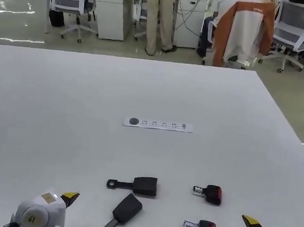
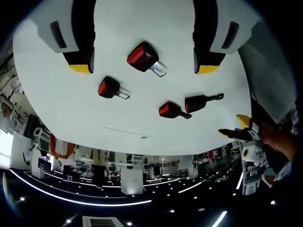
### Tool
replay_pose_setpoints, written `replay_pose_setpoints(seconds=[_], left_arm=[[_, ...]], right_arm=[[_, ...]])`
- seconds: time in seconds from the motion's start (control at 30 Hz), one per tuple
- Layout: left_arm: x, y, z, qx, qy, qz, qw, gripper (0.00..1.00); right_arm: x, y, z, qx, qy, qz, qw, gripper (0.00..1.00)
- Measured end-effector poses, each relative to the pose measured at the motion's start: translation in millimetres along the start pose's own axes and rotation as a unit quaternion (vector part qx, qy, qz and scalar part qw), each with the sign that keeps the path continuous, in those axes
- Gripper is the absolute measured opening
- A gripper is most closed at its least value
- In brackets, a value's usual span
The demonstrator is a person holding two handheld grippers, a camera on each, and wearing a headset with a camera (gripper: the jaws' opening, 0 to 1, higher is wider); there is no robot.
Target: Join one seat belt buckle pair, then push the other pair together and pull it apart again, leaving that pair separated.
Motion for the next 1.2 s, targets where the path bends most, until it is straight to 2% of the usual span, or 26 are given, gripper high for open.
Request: replay_pose_setpoints(seconds=[0.07,0.2,0.4,0.67,0.8,0.87,1.2], left_arm=[[-0.9,0.6,-0.8,0.001,-0.001,0.005,1.0,0.98],[-5.1,-4.5,7.1,0.001,-0.003,0.011,0.9999,0.98],[-13.6,-3.5,5.4,0.002,-0.005,0.021,0.9998,0.98],[-31.8,-10.4,5.0,-0.003,-0.019,0.037,0.9991,0.97],[-38.9,-9.0,4.4,-0.007,-0.025,0.048,0.9985,0.95],[-42.9,-12.4,6.5,-0.007,-0.027,0.052,0.9982,0.95],[-64.0,-18.3,2.7,-0.013,-0.043,0.073,0.9963,0.9]], right_arm=[[-3.8,-1.4,2.6,-0.001,0.005,0.005,1.0,0.85],[-10.7,-4.1,2.6,-0.004,0.011,0.01,0.9999,0.85],[-20.7,-9.7,1.5,-0.007,0.022,0.02,0.9995,0.83],[-28.0,-12.4,-2.7,-0.006,0.034,0.03,0.9989,0.83],[-33.2,-14.8,-5.9,-0.005,0.046,0.041,0.9981,0.81],[-34.2,-15.6,-3.9,0.0,0.052,0.047,0.9976,0.8],[-46.1,-24.8,-4.4,0.016,0.092,0.071,0.9931,0.78]])
Point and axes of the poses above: the centre of the closed fingertips' face, and the gripper's own axes: x roughly backward along the fingers, z roughly to its left, y roughly out of its top, the point moved 5 cm from there along x, roughly backward along the fingers, and after that the axes turned 2 degrees about -y, right-handed, at the moved point
